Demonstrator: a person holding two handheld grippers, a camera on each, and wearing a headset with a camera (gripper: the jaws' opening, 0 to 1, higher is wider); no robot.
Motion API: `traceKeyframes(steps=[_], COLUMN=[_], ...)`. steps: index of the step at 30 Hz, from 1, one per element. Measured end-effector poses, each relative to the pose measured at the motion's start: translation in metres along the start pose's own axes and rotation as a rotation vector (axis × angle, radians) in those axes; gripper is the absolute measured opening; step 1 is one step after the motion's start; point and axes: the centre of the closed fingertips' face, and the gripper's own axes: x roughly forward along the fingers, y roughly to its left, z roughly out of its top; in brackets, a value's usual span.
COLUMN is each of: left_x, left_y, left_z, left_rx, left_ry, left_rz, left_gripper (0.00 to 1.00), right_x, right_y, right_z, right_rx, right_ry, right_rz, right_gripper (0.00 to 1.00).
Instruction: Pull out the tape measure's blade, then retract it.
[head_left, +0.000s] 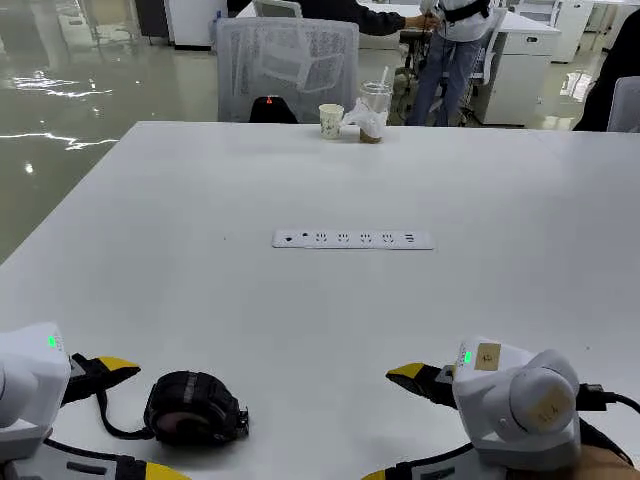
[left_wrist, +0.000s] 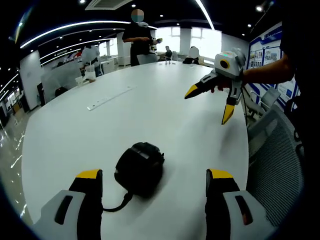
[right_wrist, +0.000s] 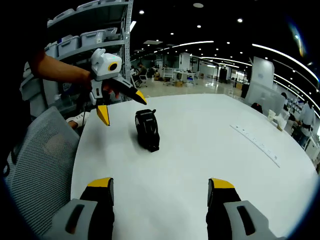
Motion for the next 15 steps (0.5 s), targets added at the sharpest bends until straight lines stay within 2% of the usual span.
traceKeyframes(steps=[15], left_x=[0.009], left_y=[0.01], left_z=[-0.006], left_rx=[0.091], left_ry=[0.072], left_rz=[-0.065], left_gripper=[0.69], right_x=[0.023], right_y=[-0.006], right_z=[0.004], right_rx=[-0.068], right_ry=[0.028], right_rz=[0.081], right_gripper=[0.64])
